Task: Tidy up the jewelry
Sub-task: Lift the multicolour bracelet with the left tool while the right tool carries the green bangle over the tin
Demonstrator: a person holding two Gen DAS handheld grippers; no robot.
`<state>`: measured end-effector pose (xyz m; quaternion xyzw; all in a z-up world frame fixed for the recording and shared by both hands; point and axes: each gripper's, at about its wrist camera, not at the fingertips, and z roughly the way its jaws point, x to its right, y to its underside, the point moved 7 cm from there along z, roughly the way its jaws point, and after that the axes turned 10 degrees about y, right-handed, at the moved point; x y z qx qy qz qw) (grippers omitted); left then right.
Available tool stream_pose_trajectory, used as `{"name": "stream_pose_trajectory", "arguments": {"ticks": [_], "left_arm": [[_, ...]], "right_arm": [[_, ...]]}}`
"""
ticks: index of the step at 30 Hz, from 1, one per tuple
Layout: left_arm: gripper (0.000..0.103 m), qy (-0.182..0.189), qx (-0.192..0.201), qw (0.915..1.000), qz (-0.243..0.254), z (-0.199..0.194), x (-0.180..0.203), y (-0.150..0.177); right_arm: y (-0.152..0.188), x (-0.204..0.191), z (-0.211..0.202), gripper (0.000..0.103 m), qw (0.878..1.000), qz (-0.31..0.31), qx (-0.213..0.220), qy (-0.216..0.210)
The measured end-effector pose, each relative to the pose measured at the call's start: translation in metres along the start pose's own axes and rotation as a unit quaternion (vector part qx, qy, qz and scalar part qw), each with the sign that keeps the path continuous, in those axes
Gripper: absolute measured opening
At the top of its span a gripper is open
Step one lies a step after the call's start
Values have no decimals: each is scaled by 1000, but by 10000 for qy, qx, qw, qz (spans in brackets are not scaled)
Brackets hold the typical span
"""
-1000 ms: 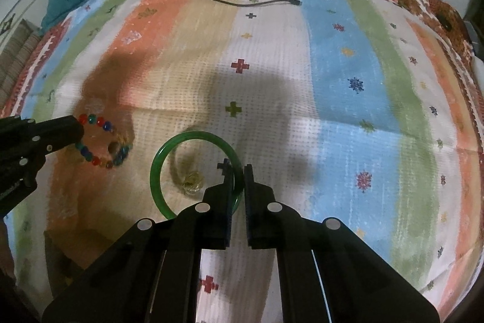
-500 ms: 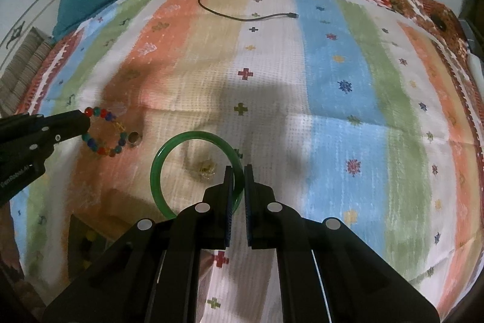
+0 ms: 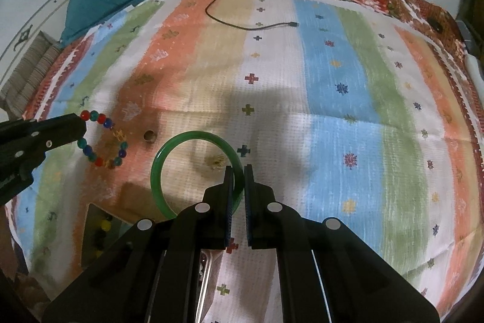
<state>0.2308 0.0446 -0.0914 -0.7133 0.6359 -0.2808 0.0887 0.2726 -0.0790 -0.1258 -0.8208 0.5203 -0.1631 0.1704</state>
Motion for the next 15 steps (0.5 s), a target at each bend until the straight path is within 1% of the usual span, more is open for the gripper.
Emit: {"name": "stream_pose_trajectory", "arguments": {"ticks": [7,11,15], "left_arm": [[9,-44,178,9998,24,-15,9,6],[9,27,219,9997,-59,-21,10,9],[9,62,252,9997,-12,-27,15,12]], "right_arm": [[3,-3,-14,8,9999,-58,130,7],[5,-7,-21,8,9998,-108,180,-15],[8,-10,-29,8,9996,-149,256,-41]]}}
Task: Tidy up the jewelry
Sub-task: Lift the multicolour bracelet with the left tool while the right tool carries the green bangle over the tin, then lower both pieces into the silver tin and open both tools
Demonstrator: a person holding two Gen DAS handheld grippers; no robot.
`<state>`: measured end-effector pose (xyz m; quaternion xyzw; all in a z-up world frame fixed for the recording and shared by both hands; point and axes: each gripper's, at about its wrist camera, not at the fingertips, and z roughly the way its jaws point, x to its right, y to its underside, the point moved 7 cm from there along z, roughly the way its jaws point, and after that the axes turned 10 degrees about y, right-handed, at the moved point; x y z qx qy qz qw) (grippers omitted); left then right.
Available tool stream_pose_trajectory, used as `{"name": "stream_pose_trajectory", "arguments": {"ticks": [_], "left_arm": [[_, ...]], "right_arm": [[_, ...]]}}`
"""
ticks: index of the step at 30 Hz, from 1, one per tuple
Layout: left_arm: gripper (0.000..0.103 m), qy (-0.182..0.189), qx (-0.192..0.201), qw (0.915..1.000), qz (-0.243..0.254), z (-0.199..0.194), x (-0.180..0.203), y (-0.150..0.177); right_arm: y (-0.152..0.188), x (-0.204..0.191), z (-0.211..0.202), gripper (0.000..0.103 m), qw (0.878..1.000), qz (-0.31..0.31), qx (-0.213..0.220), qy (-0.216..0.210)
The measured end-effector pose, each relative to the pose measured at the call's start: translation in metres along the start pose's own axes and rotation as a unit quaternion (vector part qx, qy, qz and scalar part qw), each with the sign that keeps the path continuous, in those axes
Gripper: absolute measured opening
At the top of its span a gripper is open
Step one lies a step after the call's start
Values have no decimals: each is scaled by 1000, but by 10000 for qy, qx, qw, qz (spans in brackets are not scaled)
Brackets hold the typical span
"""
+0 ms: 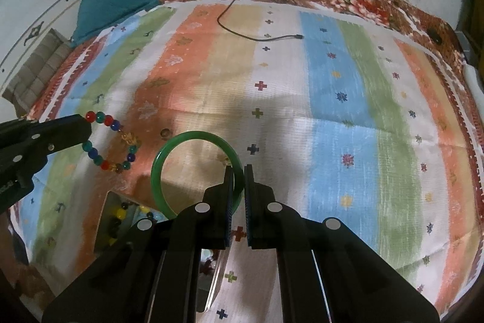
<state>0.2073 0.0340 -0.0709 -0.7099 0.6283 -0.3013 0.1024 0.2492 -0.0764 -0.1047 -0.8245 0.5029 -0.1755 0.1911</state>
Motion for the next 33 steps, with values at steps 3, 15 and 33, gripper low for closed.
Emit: {"name": "stream_pose_trajectory", "arguments": {"ticks": [3,15,33], "left_arm": [[9,6,56,10000,63,-6,4,1],[9,43,202,9997,138,-22,14,12],[9,34,313,9993,221,-42,21,36]], "right_arm": [[2,-2,-5,8,10000,-11,53,-66],[11,-11,-17,8,9998,-121,134,-105],[33,-19,-35,8,9995,-195,182,-177]]}}
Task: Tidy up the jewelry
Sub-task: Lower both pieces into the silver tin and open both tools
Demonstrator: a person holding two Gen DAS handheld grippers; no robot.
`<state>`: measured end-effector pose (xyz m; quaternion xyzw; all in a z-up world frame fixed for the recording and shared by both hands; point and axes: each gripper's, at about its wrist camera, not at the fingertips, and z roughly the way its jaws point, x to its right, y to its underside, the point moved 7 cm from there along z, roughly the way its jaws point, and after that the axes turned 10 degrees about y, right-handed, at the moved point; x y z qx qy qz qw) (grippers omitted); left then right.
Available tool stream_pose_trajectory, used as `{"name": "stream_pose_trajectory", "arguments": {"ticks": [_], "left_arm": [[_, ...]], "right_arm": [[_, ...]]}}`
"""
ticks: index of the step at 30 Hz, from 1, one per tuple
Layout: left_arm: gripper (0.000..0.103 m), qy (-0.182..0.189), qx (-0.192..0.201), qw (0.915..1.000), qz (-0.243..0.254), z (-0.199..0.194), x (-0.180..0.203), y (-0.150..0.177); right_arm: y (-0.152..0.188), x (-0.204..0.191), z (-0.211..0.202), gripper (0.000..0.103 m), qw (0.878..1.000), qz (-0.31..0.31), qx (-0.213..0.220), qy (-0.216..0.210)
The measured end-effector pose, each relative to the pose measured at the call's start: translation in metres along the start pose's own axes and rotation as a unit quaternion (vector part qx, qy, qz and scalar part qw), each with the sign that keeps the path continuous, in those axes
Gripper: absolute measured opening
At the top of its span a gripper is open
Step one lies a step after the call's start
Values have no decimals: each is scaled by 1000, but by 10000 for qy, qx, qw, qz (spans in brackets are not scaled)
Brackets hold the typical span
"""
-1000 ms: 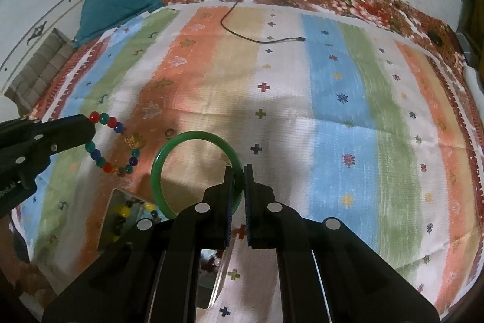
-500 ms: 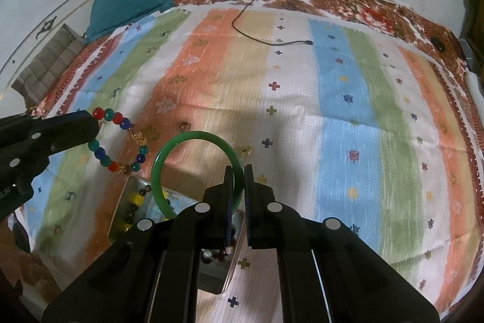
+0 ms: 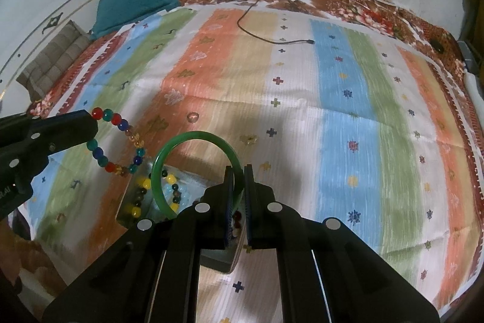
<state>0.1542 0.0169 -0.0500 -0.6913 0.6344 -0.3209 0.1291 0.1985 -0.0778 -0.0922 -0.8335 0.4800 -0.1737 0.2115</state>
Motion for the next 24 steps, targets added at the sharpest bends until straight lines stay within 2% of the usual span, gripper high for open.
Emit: {"name": "stream_pose_trajectory", "arguments": {"ticks": [12,24], "left_arm": [[9,42,105,9999,83,-13,10,13],[10,71,31,9999,91,-13,10,20]], "right_arm": [[15,-7,-10,8,10000,-69,2,-24],[24,-15,-8,8,9997,-173,-117,-130]]}}
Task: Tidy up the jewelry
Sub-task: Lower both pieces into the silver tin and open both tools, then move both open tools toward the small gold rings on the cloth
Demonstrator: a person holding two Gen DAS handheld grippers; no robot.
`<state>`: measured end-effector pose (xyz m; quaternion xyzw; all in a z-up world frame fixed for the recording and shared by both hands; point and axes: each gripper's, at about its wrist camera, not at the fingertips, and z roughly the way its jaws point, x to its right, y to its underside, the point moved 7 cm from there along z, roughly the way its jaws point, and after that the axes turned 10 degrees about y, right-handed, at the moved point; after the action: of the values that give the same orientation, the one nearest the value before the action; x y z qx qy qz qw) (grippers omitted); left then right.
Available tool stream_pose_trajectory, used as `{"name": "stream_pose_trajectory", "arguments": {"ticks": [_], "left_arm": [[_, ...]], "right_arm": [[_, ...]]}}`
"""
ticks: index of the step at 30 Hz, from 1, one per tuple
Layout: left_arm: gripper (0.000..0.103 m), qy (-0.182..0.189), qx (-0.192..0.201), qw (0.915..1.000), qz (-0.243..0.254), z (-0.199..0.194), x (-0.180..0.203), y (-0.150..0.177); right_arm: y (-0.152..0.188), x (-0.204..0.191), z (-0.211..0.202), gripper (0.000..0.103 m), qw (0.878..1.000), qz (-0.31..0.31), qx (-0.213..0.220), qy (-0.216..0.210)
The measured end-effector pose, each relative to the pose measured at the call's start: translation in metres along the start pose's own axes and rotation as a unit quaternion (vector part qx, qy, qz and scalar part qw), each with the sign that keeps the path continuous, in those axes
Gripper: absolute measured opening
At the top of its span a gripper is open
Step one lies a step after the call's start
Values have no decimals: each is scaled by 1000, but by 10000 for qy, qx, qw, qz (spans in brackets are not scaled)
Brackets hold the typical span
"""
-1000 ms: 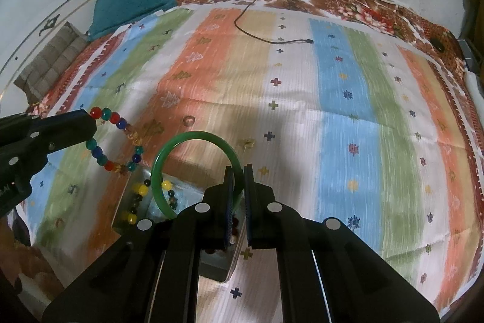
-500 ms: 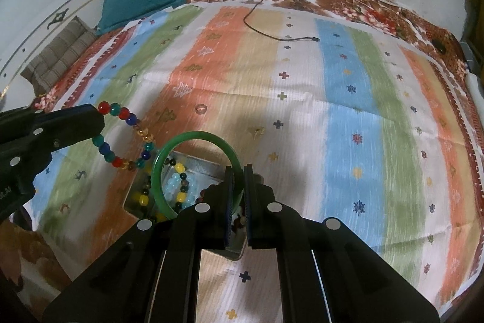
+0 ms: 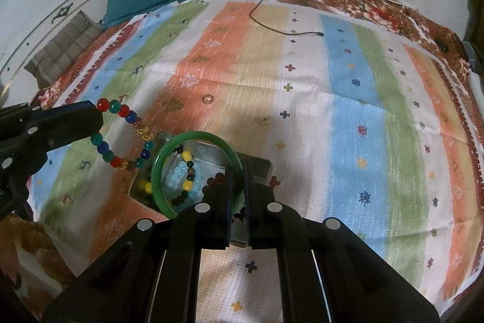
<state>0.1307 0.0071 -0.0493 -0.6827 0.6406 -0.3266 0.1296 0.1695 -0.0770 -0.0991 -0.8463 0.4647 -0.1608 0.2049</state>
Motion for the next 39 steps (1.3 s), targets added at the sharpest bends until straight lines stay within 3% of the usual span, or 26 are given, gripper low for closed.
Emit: {"name": "stream_pose_trajectory", "arguments": {"ticks": [2,6,11,29,39], "left_arm": [[14,-63,-20,10000,-63,0,-1,2],[20,-219,-32,9995,-212,0,-11,2],[29,-326,-55,9990,-317,1,-18,3],[59,-618,-154,9967,-501,17,-38,-4],[70,-702,-159,9950,-688,29,-53,-17]], "right_arm": [[2,-4,3,10,9999,-23,-108,-104],[2,3,6,27,9998,95,-163,34],[0,10,8,27,9995,216,-195,76],[-13,11,15,49,9992,361,-173,64],[-23,12,24,58,9990,386,-219,28]]}}
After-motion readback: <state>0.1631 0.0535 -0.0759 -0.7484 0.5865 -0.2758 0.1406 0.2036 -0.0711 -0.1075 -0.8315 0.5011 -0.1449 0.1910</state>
